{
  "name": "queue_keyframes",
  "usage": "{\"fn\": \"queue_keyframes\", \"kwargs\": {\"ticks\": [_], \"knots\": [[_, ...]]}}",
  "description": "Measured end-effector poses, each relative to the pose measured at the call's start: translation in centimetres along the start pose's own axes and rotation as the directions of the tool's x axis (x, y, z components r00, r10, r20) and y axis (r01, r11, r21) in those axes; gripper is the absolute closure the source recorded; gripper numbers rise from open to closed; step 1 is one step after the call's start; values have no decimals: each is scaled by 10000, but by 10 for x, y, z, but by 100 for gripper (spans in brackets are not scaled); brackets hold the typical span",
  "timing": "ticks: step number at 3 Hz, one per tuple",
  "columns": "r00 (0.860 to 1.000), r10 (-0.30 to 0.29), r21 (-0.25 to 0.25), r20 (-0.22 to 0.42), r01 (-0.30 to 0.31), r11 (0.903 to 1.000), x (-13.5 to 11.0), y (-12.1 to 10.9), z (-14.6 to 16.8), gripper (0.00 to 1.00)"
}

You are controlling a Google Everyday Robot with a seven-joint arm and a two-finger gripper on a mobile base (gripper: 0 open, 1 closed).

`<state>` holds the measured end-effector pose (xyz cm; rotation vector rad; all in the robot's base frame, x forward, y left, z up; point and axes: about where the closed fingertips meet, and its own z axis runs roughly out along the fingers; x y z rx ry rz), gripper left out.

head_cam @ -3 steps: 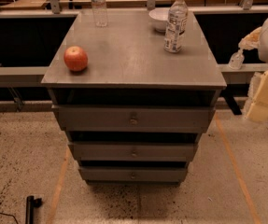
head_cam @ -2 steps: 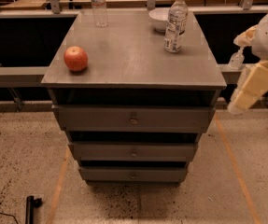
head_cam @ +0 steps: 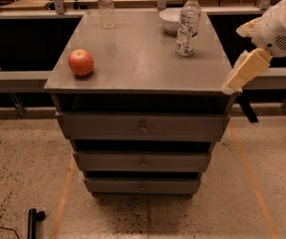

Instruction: Pick blue plastic bottle

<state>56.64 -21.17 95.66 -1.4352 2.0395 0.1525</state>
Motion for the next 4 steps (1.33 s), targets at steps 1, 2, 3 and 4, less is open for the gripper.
{"fn": "queue_keyframes", "kwargs": {"ticks": [1, 2, 3, 4], "knots": [[9990, -37, 142, 452, 31, 9999, -7, -4, 3, 0], [9784, 132, 592, 2061, -260, 9979, -19, -29, 19, 0], [9179, 544, 1330, 3931, -1153, 9844, -30, -81, 33, 0], [8146, 1441, 1566, 5619, -2758, 9484, -34, -139, 62, 0]]}}
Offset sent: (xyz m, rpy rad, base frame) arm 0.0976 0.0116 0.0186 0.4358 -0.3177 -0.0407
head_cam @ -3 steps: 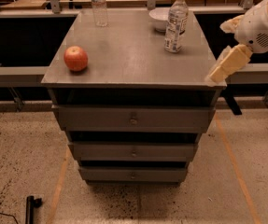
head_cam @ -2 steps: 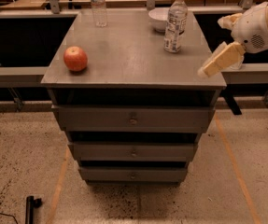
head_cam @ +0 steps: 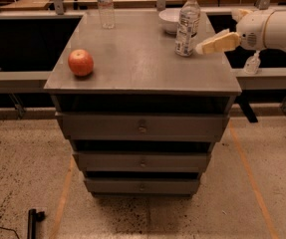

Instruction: Pick blue plastic bottle

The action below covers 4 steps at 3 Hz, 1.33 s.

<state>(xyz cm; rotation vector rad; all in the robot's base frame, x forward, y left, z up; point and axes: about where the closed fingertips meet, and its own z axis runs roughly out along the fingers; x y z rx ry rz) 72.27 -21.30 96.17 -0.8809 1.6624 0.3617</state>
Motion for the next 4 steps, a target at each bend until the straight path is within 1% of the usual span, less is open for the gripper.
{"fn": "queue_keyframes", "kwargs": {"ticks": [1, 2, 3, 4], "knots": [[9941, 1001, 640, 412, -1026, 9927, 13, -27, 23, 0], [9849, 1619, 1138, 620, -1682, 9792, 23, -51, 49, 0], [9805, 1861, 1058, 624, -1919, 9757, 23, -56, 78, 0], [9799, 1901, 638, 602, -1938, 9790, 20, -53, 116, 26]]}}
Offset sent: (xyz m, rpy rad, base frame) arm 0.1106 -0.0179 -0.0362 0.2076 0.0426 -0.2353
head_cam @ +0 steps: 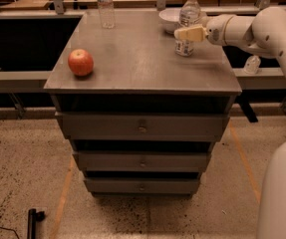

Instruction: Pick blue plastic bottle

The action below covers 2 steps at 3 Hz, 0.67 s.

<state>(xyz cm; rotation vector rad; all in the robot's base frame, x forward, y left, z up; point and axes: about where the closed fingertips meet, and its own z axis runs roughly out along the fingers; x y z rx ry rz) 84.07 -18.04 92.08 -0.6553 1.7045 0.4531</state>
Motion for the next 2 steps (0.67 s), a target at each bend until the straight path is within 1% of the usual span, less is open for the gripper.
{"fn": "queue_keyframes", "kwargs": {"ticks": [1, 2], "knots": [[10000, -68, -326, -23, 67, 9994, 0, 5, 16, 49], [9995, -244, -751, -191, 229, 9969, -3, 17, 20, 72]]}}
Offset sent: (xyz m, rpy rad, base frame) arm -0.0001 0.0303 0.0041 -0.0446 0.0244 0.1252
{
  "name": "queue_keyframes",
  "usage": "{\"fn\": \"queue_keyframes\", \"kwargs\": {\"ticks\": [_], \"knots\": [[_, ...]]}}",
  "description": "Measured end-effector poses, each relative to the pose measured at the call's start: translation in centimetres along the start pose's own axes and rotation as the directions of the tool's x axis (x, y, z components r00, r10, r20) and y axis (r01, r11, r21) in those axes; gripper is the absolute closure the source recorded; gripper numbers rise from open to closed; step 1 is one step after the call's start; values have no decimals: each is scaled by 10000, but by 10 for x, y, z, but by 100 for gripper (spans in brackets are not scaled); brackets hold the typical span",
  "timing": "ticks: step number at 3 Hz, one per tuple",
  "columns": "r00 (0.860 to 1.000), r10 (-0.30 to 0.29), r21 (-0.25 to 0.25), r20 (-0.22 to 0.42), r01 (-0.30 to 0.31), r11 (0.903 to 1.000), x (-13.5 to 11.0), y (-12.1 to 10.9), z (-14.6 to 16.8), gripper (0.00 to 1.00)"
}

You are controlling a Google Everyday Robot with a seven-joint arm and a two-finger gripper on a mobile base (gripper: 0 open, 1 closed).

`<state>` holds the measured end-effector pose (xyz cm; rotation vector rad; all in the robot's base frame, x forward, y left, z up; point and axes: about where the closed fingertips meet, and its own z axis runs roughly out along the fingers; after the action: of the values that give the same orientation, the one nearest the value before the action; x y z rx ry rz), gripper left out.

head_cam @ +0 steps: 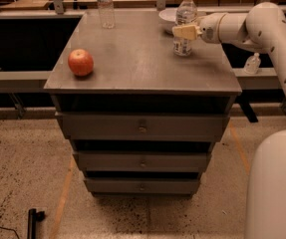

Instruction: Pick blue plastic bottle

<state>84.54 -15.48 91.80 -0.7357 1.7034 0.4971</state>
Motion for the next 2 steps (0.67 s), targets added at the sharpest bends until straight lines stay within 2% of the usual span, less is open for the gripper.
{"fn": "queue_keyframes", "kwargs": {"ticks": [1, 2], "knots": [[9992, -382, -869, 107, 390, 9955, -29, 31, -10, 96], [9978, -661, -1635, 81, 665, 9843, -58, 66, -26, 100]]}}
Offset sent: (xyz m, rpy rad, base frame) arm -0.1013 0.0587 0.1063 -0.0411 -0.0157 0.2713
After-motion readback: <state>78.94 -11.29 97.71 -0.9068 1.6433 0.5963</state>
